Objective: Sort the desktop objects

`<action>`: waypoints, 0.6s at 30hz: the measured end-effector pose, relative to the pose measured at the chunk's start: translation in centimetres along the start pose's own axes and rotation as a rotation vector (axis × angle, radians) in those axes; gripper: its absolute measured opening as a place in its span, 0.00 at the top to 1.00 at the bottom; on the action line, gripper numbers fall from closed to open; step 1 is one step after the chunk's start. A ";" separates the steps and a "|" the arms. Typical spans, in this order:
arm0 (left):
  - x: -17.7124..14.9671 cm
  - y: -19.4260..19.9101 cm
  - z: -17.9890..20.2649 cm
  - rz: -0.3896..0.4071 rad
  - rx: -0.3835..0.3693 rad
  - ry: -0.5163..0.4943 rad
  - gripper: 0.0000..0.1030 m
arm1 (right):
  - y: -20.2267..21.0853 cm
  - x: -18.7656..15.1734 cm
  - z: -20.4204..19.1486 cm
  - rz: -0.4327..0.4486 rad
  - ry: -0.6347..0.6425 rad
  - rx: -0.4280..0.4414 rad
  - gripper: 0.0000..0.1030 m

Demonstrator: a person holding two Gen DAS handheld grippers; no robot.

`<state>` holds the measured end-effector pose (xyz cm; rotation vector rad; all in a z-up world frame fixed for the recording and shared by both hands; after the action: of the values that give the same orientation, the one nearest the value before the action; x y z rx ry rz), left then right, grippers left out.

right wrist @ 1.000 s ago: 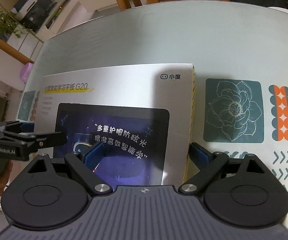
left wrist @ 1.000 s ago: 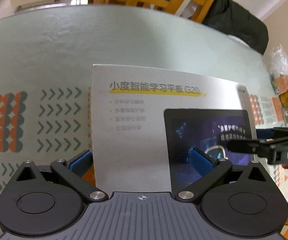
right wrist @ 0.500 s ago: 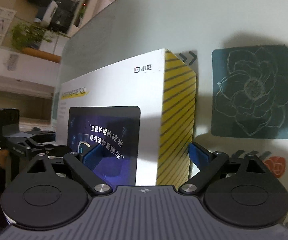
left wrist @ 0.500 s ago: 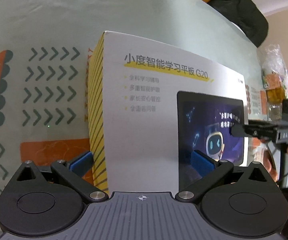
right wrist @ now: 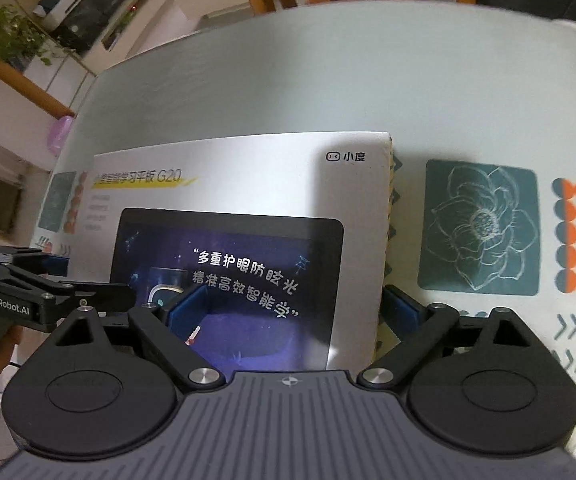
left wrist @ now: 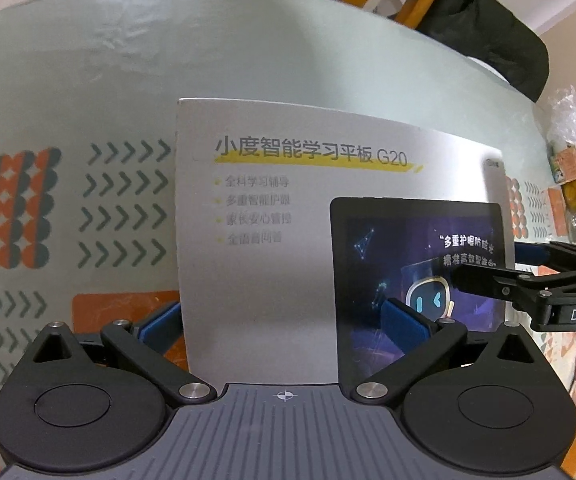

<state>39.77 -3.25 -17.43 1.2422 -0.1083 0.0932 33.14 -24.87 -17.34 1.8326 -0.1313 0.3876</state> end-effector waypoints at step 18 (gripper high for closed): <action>-1.7 8.2 1.9 0.211 0.068 -0.049 0.00 | 6.9 0.1 -4.6 0.129 0.004 -0.081 0.00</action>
<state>37.01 -2.42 -9.36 1.2982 -0.2805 0.2510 30.34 -22.57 -9.93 1.7483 -0.2605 0.4695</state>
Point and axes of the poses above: each gripper's, at about its wrist camera, not at the fingertips, and y roughly against the way its jaws point, z to its right, x to its top, the point moved 3 cm from there along -y, roughly the way its jaws point, and after that the axes turned 9 degrees about y, right-handed, at the moved point
